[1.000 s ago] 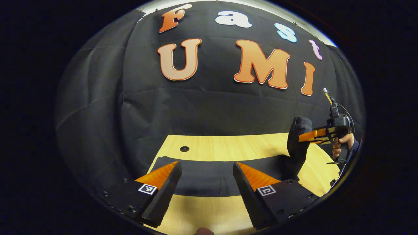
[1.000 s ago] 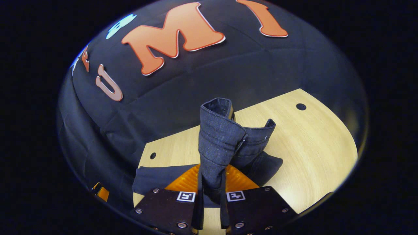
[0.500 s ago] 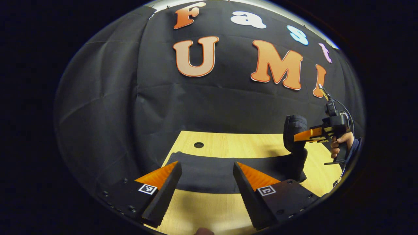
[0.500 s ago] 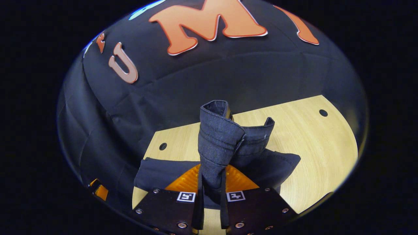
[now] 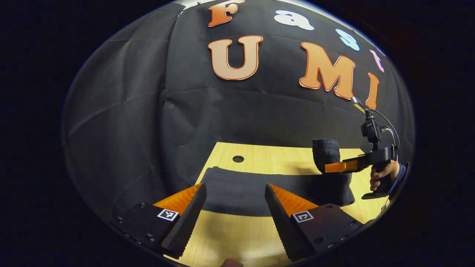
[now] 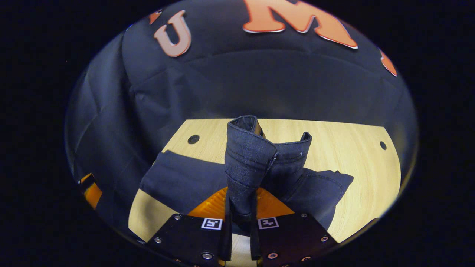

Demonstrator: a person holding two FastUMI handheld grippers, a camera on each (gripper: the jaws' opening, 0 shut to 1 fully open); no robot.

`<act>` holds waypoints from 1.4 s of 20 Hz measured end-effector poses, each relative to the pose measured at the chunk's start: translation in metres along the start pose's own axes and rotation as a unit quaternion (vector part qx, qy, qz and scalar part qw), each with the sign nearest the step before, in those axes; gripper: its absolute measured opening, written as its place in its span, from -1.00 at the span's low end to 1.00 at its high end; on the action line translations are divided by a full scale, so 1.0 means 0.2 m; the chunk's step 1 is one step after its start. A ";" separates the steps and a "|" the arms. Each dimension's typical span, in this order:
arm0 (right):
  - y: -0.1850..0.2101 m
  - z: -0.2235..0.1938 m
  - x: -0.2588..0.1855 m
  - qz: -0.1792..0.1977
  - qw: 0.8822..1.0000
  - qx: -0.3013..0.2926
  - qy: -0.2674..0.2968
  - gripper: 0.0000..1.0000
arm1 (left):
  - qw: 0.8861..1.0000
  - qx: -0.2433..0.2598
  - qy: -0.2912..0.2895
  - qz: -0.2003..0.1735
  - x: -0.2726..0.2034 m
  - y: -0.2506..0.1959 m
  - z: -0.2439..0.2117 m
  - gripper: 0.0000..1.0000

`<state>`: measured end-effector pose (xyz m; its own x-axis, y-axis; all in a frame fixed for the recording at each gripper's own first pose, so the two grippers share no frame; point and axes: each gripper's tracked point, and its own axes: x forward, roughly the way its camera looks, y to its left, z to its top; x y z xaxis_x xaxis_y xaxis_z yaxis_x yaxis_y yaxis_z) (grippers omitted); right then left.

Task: Grasp the waist and the cuffs of the jeans and fold them to make the two legs overlap; first hold the waist and fold one-third of the jeans toward the cuffs, then hold the cuffs and fold the remaining one-third in the same direction to finish folding.

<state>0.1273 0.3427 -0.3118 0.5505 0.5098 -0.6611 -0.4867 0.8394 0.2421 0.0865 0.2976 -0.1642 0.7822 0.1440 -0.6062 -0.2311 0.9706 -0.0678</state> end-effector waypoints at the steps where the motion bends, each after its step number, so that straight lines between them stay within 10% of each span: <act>1: 0.04 -0.04 0.04 -0.004 1.000 -0.017 0.008 -0.59 | 1.000 -0.002 0.004 0.003 0.00 0.02 -0.01 0.91; 5: 0.11 -0.12 0.12 -0.002 0.998 -0.053 0.030 -0.52 | 1.000 -0.007 0.019 0.013 0.04 0.11 -0.07 0.91; 9: 0.40 -0.07 0.11 0.083 0.996 -0.036 0.006 0.15 | 0.999 -0.023 0.037 0.023 0.09 0.18 -0.12 0.91; 10: 0.42 -0.05 0.09 0.084 0.996 -0.039 0.000 -0.09 | 0.998 -0.029 0.045 0.025 0.12 0.20 -0.15 0.91; 14: 0.33 0.02 -0.02 0.070 0.997 -0.040 -0.016 0.21 | 0.992 -0.075 0.103 0.026 0.27 0.28 -0.27 0.91; 17: 0.20 0.07 -0.11 0.043 0.998 -0.032 -0.040 0.62 | 0.977 -0.124 0.172 0.034 0.40 0.37 -0.41 0.92; 28: -0.34 -0.01 -0.52 -0.064 0.994 0.046 -0.080 0.87 | 0.895 -0.261 0.352 0.087 0.73 0.57 -0.70 0.92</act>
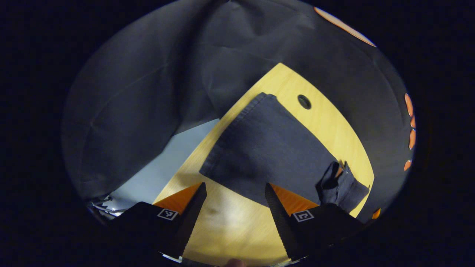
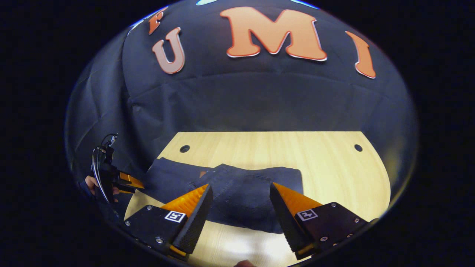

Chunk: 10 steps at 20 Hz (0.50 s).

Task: Grasp the waist and the cuffs of the jeans and fold them to make the two legs overlap; first hold the waist and fold one-third of the jeans toward the cuffs, then hold the cuffs and fold the remaining one-third in the same direction to finish folding.

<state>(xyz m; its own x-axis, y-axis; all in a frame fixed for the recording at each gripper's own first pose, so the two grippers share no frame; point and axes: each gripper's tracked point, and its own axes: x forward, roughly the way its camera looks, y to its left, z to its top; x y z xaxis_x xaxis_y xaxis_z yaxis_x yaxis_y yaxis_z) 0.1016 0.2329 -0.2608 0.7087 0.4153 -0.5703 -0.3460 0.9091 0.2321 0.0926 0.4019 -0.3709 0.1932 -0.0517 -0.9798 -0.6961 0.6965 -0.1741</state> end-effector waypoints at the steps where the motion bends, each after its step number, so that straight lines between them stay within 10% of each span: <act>1: -0.04 -0.01 -0.03 -0.009 1.000 0.005 -0.003 0.87 | 1.000 -0.011 0.010 0.007 0.03 0.01 0.01 0.92; 10: -0.22 -0.07 -0.21 -0.050 0.998 0.034 -0.009 0.87 | 0.992 -0.041 0.045 0.108 0.19 0.09 0.03 0.89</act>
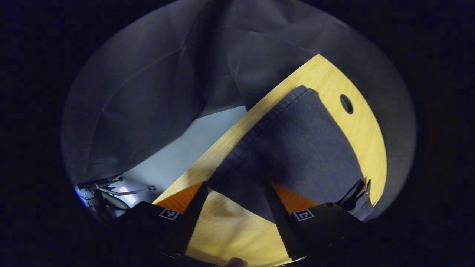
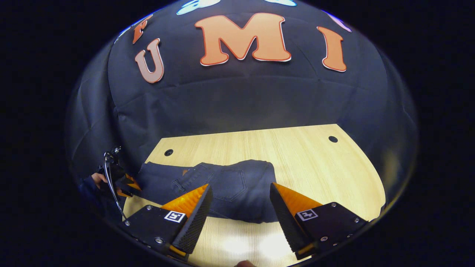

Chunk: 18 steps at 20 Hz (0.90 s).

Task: Grasp the waist and the cuffs of the jeans and fold them to make the two legs overlap; first hold the waist and fold one-third of the jeans toward the cuffs, then hold the cuffs and fold the remaining one-third in the same direction to finish folding.

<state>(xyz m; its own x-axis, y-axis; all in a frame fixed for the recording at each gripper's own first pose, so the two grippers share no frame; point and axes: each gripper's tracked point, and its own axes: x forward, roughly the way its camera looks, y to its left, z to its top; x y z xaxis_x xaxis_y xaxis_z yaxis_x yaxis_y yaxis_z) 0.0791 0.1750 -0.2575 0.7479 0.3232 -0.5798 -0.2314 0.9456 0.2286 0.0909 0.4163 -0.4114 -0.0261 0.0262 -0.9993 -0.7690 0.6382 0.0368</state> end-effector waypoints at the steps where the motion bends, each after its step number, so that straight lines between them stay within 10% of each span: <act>1: -0.01 0.00 -0.01 0.000 1.000 0.000 0.001 0.87 | 1.000 -0.001 0.000 0.010 0.00 0.00 -0.01 0.84; 7: -0.08 0.02 -0.01 0.015 1.000 -0.001 -0.001 0.87 | 0.999 -0.011 -0.036 -0.004 0.01 -0.08 0.02 0.65; 10: -0.14 0.03 -0.04 0.020 1.000 -0.001 -0.004 0.87 | 0.997 0.005 -0.064 -0.036 0.02 -0.17 0.02 -0.79; 18: -0.35 0.12 -0.08 0.024 1.000 -0.004 -0.019 0.87 | 0.973 0.048 -0.197 -0.109 -0.47 -0.33 0.07 -0.96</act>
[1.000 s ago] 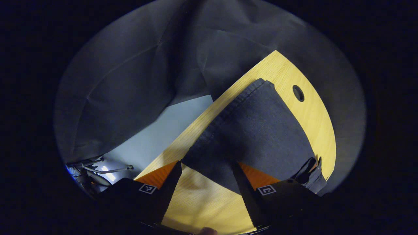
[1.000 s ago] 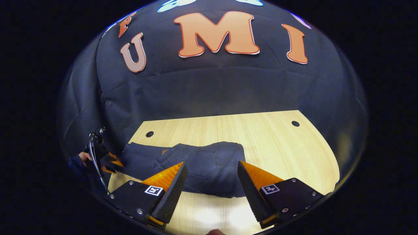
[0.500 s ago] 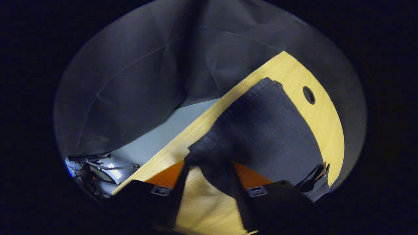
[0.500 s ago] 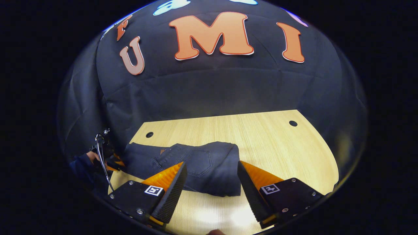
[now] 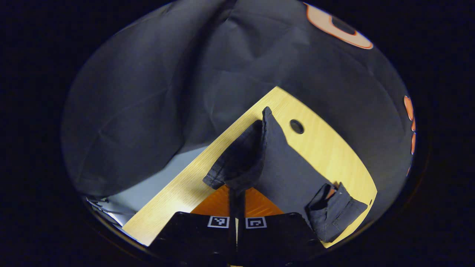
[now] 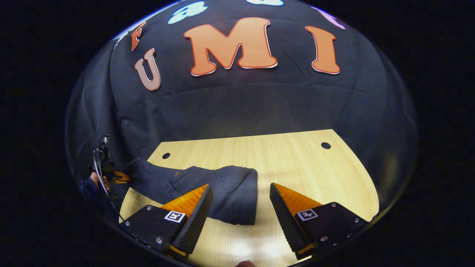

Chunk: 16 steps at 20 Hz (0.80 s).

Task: Grasp the waist and the cuffs of the jeans and fold them to make the two legs overlap; first hold the waist and fold one-third of the jeans toward the cuffs, then hold the cuffs and fold the remaining one-third in the same direction to finish folding.

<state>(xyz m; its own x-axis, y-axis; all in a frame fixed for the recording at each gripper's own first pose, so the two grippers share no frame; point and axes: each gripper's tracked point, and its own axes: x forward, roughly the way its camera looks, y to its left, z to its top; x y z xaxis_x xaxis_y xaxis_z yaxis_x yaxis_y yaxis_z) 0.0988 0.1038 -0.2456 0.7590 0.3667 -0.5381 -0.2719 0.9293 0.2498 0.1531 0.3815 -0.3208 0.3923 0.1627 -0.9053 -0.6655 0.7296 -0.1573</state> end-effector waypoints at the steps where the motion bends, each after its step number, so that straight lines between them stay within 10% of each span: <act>1: -0.01 0.01 0.00 0.003 1.000 0.001 -0.002 0.87 | 1.000 0.010 -0.014 -0.006 -0.07 -0.04 0.02 -0.97; 16: -0.09 0.05 0.01 0.031 0.999 0.006 -0.012 0.90 | 0.970 0.189 -0.099 -0.117 -0.65 -0.68 0.01 -0.97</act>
<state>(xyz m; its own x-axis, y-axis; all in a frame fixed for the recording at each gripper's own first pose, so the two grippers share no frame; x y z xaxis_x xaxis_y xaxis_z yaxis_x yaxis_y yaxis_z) 0.1107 0.0874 -0.2432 0.7555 0.4220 -0.5012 -0.3114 0.9043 0.2920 0.1946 0.2628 -0.1810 0.6437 0.0603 -0.7629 -0.2784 0.9471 -0.1600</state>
